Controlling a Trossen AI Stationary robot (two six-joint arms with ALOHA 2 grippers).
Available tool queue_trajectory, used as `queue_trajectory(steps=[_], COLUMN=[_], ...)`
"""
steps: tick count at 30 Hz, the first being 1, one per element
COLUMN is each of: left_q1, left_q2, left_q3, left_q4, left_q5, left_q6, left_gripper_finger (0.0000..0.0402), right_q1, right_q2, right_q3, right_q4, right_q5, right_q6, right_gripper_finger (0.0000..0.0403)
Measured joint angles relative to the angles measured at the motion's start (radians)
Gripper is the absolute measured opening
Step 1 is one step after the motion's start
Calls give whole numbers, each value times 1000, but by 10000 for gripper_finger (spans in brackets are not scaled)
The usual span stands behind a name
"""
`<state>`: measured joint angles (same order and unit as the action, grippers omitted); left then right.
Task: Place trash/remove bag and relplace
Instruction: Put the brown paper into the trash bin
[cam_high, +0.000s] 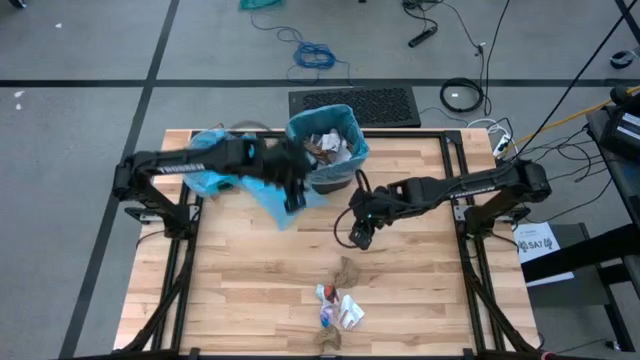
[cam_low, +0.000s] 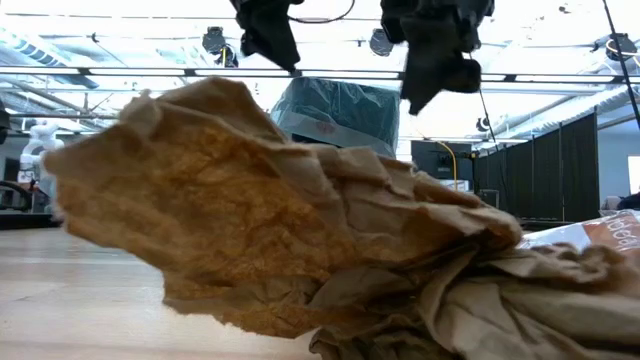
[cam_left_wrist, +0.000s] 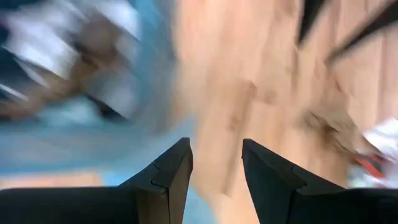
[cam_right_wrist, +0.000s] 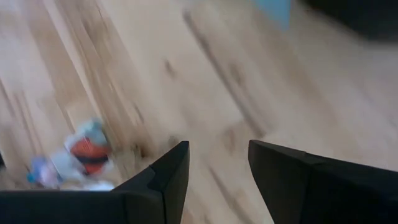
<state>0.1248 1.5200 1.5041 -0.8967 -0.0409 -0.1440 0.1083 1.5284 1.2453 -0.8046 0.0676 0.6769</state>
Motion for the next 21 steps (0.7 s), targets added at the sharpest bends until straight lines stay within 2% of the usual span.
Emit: queue_trajectory(steps=[8,15,21], left_q1=[-267,-466,-569], left_q2=[1,1,1], left_q3=[-209,-263,-263], left_q4=[140,181,183], left_q5=[-81,-228,-313], left_q6=[-412,-733,-929], left_gripper_finger=[146,146,146], right_q1=[109,188,204], right_q2=[122,230,271], right_q3=[0,0,0], right_q4=[-54,16,118], right_q5=[-23,-22,-22], right_q6=[120,238,242], right_gripper_finger=[157,157,157])
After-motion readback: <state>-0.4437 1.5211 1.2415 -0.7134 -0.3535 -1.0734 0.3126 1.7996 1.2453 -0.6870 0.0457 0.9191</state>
